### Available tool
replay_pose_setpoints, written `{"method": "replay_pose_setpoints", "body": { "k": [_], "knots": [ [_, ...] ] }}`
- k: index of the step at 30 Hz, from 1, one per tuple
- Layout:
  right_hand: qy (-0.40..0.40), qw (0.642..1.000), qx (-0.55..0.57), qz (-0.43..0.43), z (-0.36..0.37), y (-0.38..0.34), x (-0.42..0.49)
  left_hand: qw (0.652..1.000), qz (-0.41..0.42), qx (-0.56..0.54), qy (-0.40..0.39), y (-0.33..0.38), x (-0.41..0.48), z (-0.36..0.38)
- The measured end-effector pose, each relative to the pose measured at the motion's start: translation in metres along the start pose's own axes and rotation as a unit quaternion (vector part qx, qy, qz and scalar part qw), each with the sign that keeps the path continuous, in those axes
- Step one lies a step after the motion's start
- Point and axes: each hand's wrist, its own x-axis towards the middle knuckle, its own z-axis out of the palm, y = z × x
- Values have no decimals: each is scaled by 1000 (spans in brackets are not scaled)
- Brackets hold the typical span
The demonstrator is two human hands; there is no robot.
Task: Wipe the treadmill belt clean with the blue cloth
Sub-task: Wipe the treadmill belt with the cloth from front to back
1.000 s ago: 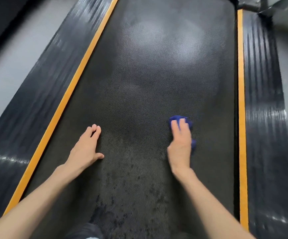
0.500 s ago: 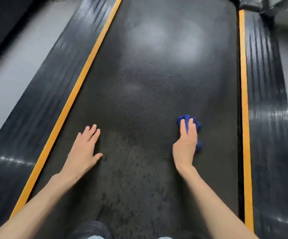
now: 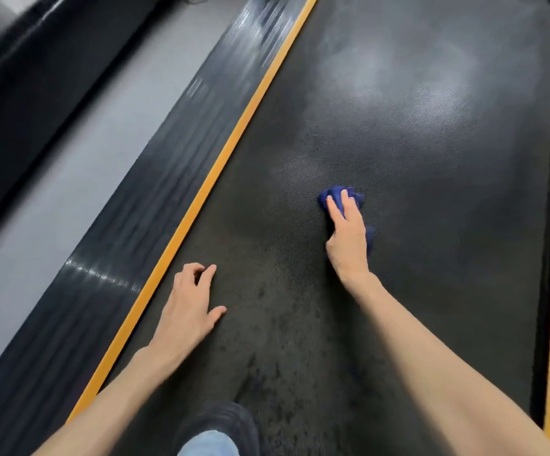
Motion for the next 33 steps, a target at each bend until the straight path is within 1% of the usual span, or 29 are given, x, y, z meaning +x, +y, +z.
{"method": "replay_pose_setpoints", "body": {
  "k": [1, 2, 3, 4, 6, 7, 8, 9, 10, 12, 13, 14, 15, 16, 17, 19, 20, 21, 22, 23, 24, 25, 26, 28, 29, 30, 31, 32, 33],
  "knots": [
    [-23, 999, 7, -36, 8, -12, -8, 1000, -11, 0, -1, -4, -3, 0],
    [-67, 991, 16, -111, 21, -24, -22, 1000, -21, -4, -3, -7, -4, 0],
    [-120, 971, 11, -204, 34, -34, -40, 1000, -28, -11, -3, -10, -6, 1],
    [-177, 941, 0, -288, 44, -42, -58, 999, -29, -17, 0, -11, -7, 1],
    [-261, 889, -17, -375, 46, -45, -68, 1000, -24, -19, 7, -11, -9, 2],
    [-265, 878, -16, -397, 41, -42, -58, 1000, -21, -15, 11, -11, -10, 1],
    [-252, 884, -27, -393, 37, -37, -45, 1000, -21, -9, 14, -11, -11, 1],
    [-223, 902, -33, -369, 34, -34, -30, 1000, -22, -2, 13, -12, -13, 1],
    [-185, 927, -29, -324, 32, -32, -11, 1000, -23, 5, 9, -14, -15, 0],
    [-109, 977, -4, -182, 32, -38, 24, 1000, -21, 17, -1, -16, -18, -2],
    [-78, 990, 7, -120, 36, -48, 30, 1000, -25, 12, -4, -17, -18, -2],
    [-63, 994, 21, -82, 43, -60, 29, 999, -35, 3, -3, -18, -19, -2],
    [-74, 993, 36, -84, 53, -72, 20, 999, -46, -1, 1, -19, -19, -1],
    [-110, 984, 40, -136, 64, -81, 4, 999, -53, 1, 10, -20, -20, 1],
    [-168, 961, 33, -217, 76, -90, -19, 998, -55, 7, 22, -21, -21, 2],
    [-284, 879, 4, -383, 88, -99, -57, 997, -56, 20, 38, -24, -26, 5],
    [-317, 842, -19, -435, 88, -97, -56, 997, -60, 27, 38, -26, -30, 7],
    [-320, 825, -36, -465, 85, -94, -42, 997, -65, 31, 30, -28, -34, 8],
    [-294, 832, -51, -467, 83, -92, -23, 997, -66, 32, 20, -29, -37, 8],
    [-261, 856, -54, -444, 83, -89, -3, 997, -67, 29, 13, -30, -39, 6],
    [-218, 891, -38, -397, 78, -89, 18, 998, -63, 27, 10, -30, -39, 4],
    [-172, 929, -27, -327, 73, -87, 37, 998, -54, 20, 9, -31, -38, 3],
    [-143, 956, -26, -255, 70, -88, 51, 999, -46, 5, 10, -33, -36, 1],
    [-133, 978, -14, -161, 71, -101, 50, 998, -54, -39, 6, -38, -33, -3],
    [-129, 981, -11, -144, 74, -110, 37, 997, -61, -54, 5, -40, -32, -3],
    [-136, 977, -4, -163, 78, -114, 18, 996, -65, -58, 6, -41, -33, -4],
    [-161, 963, 7, -216, 85, -116, -5, 996, -67, -55, 8, -42, -34, -3],
    [-202, 937, 10, -285, 91, -116, -33, 996, -67, -49, 13, -42, -35, -2],
    [-249, 900, 3, -358, 97, -111, -57, 997, -67, -45, 19, -41, -37, 0]
  ]
}}
